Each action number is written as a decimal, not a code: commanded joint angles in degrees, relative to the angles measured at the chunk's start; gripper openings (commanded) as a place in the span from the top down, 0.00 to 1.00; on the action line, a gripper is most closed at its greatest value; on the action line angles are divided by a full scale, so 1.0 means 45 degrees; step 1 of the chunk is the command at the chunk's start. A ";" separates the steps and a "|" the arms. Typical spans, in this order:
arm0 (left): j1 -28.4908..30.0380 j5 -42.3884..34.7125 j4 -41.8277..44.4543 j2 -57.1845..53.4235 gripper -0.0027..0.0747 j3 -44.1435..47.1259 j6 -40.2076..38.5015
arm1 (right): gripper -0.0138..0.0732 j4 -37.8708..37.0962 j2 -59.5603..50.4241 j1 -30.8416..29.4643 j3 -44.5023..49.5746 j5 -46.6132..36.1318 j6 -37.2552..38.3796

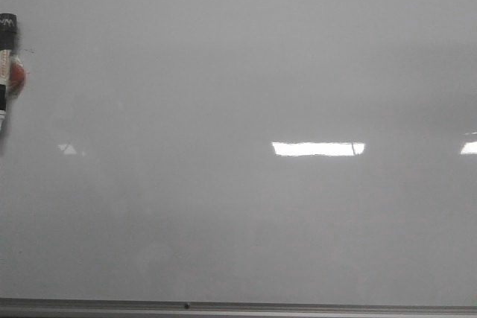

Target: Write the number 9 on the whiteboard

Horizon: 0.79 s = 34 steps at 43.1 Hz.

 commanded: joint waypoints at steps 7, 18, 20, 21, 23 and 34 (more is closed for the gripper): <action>0.0025 -0.0898 0.0013 0.0189 0.47 -0.0501 -0.0029 | 0.81 0.0059 0.0242 -0.0087 -0.0400 -0.0916 -0.0042; 0.0001 -0.1137 -0.0013 0.0517 0.14 -0.0260 -0.0029 | 0.29 0.0059 0.0242 -0.0087 -0.0400 -0.0912 -0.0042; -0.0082 -0.1253 -0.0013 0.0995 0.14 -0.0260 -0.0002 | 0.28 0.0059 0.0242 -0.0087 -0.0400 -0.0912 -0.0042; -0.0172 -0.1371 -0.0013 0.1263 0.14 -0.0260 -0.0002 | 0.28 0.0059 0.0242 -0.0087 -0.0400 -0.0912 -0.0042; -0.0392 -0.1403 -0.0034 0.2015 0.14 -0.0316 -0.0002 | 0.28 0.0059 0.0242 -0.0087 -0.0400 -0.0912 -0.0042; -0.2579 -0.1566 -0.1439 0.6689 0.14 -0.1525 -0.0042 | 0.28 0.0059 0.0242 -0.0087 -0.0400 -0.0912 -0.0042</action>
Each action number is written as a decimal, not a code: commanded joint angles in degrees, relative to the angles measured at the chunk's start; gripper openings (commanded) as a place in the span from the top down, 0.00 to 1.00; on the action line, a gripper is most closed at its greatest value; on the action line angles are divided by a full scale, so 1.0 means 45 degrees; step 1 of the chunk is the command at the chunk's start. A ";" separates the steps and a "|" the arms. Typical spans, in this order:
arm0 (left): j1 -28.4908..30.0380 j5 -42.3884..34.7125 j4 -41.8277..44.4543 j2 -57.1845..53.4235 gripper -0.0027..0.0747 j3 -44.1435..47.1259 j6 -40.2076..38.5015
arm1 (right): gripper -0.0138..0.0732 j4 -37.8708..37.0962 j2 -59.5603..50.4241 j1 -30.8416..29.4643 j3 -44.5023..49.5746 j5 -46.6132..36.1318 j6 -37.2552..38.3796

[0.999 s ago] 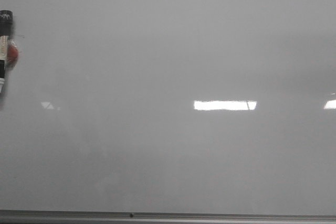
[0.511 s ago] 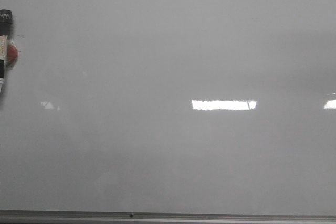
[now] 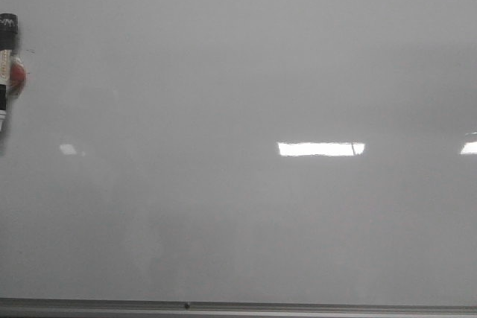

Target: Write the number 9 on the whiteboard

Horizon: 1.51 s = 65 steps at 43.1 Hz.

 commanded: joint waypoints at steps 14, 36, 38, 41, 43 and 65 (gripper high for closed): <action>-0.0149 -0.4715 -0.1369 0.6833 0.14 -0.1765 -0.0042 | 0.28 0.0028 0.0242 -0.0087 -0.0400 -0.0908 -0.0042; 0.0409 -0.7870 -0.1194 0.9511 0.57 -0.2005 -0.0019 | 0.28 0.0028 0.0242 -0.0087 -0.0400 -0.0852 -0.0042; 0.0409 -0.7959 -0.1194 0.9570 0.63 -0.2005 -0.0019 | 0.28 0.0028 0.0242 -0.0087 -0.0400 -0.0852 -0.0042; 0.0409 -0.8025 -0.1194 0.9622 0.71 -0.2005 -0.0019 | 0.28 0.0028 0.0242 -0.0087 -0.0400 -0.0852 -0.0042; 0.0409 -0.8025 -0.1194 0.9622 0.77 -0.2005 -0.0019 | 0.28 0.0028 0.0242 -0.0087 -0.0400 -0.0852 -0.0042; -0.0307 0.0323 -0.1194 0.6985 0.95 -0.3648 -0.0632 | 0.28 0.0092 0.0550 -0.0087 -0.0809 0.0098 -0.0042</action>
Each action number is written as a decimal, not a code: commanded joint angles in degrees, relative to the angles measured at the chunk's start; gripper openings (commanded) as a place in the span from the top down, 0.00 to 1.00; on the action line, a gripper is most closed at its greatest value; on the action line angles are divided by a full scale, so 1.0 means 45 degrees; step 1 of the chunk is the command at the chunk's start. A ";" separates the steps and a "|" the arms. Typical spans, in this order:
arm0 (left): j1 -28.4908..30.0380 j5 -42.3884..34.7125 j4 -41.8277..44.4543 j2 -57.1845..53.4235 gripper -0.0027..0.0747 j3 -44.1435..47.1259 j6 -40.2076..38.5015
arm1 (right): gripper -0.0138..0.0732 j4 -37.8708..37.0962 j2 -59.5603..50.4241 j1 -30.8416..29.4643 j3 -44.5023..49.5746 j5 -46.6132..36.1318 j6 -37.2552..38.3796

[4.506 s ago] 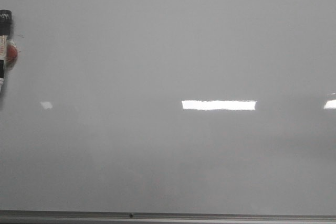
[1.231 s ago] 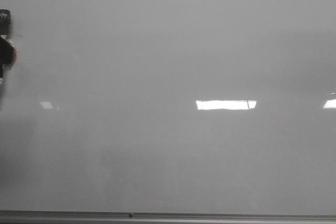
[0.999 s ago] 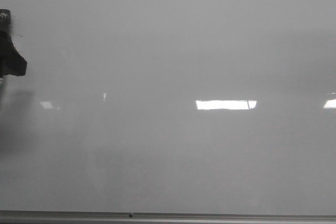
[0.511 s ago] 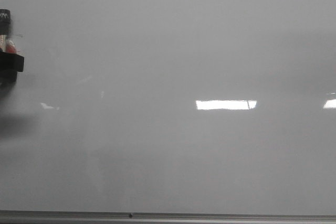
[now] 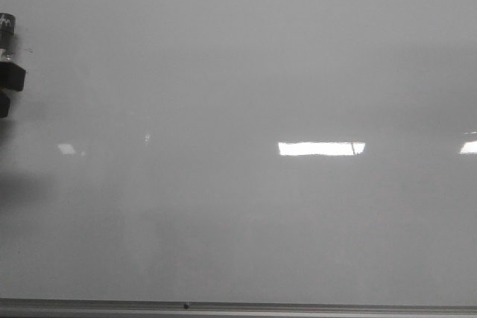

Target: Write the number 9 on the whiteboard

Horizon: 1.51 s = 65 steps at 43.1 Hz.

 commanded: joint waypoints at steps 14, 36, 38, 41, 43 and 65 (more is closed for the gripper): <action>-0.3231 1.0395 -0.4395 -0.1842 0.95 -0.4244 0.6658 | 0.28 0.1879 0.4071 0.0290 -0.3398 0.3085 -0.1824; -0.4208 1.6066 -0.9727 -0.1842 0.95 -0.5058 1.4281 | 0.28 1.2951 1.0300 0.2134 -0.7847 1.1347 -1.0583; -0.4208 1.6066 -0.9727 -0.1842 0.95 -0.5058 1.4299 | 0.28 1.3233 1.0901 0.2451 -0.8112 1.1378 -1.0856; -0.4208 1.6066 -0.9727 -0.1842 0.95 -0.5058 1.4288 | 0.28 1.3262 1.1548 0.3011 -0.8483 1.1075 -1.1053; -0.4208 1.6066 -0.9727 -0.1842 0.95 -0.5058 1.4288 | 0.28 1.3262 1.1979 0.3445 -0.8710 1.0880 -1.1140; -0.4208 1.5988 -0.9727 -0.1842 0.95 -0.5058 1.4403 | 0.38 1.3258 1.5100 0.5897 -0.9480 1.0391 -1.1537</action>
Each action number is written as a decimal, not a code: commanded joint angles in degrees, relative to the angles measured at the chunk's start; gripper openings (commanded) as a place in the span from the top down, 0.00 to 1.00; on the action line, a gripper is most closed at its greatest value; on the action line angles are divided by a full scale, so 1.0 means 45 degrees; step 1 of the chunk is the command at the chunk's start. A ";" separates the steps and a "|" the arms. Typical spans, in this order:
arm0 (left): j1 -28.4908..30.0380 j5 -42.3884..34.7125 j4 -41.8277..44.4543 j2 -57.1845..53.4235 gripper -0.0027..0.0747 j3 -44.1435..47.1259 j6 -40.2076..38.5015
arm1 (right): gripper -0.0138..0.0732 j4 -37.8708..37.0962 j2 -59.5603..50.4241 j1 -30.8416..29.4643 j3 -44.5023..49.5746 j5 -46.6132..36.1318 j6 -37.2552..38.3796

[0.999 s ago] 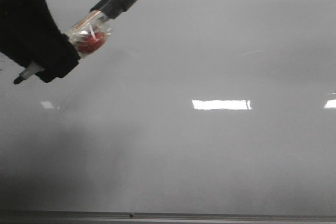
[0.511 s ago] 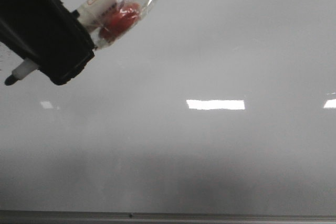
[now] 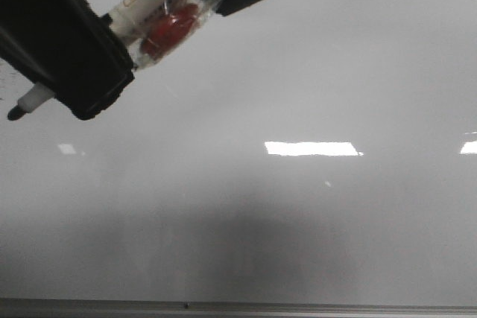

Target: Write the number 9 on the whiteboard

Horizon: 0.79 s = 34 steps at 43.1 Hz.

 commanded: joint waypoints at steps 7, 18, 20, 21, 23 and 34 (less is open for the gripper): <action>-0.0085 0.0333 -0.0859 -0.0407 0.90 -0.0429 0.0026 | 0.69 0.1269 -0.0107 0.0111 -0.0432 0.0549 -0.0222; -0.0085 -0.0446 -0.0868 -0.0407 0.39 -0.0429 0.0127 | 0.96 0.1821 -0.0092 0.0098 -0.0432 0.0854 -0.0248; -0.0085 -0.0714 -0.0868 -0.0407 0.25 -0.0429 0.0127 | 0.96 0.1694 -0.0092 0.0007 -0.0432 0.0854 -0.0231; -0.0085 -0.0948 -0.0868 -0.0407 0.20 -0.0429 0.0127 | 0.96 0.1555 -0.0104 -0.0045 -0.0432 0.0867 -0.0211; -0.0085 -0.1236 -0.0868 -0.0407 0.11 -0.0429 0.0127 | 0.96 0.1266 -0.0116 -0.0248 -0.0407 0.0925 -0.0010; -0.0085 -0.2120 -0.0836 -0.0889 0.18 -0.0429 0.0127 | 0.96 -0.1110 -0.1357 -0.2349 0.0979 0.0062 0.1489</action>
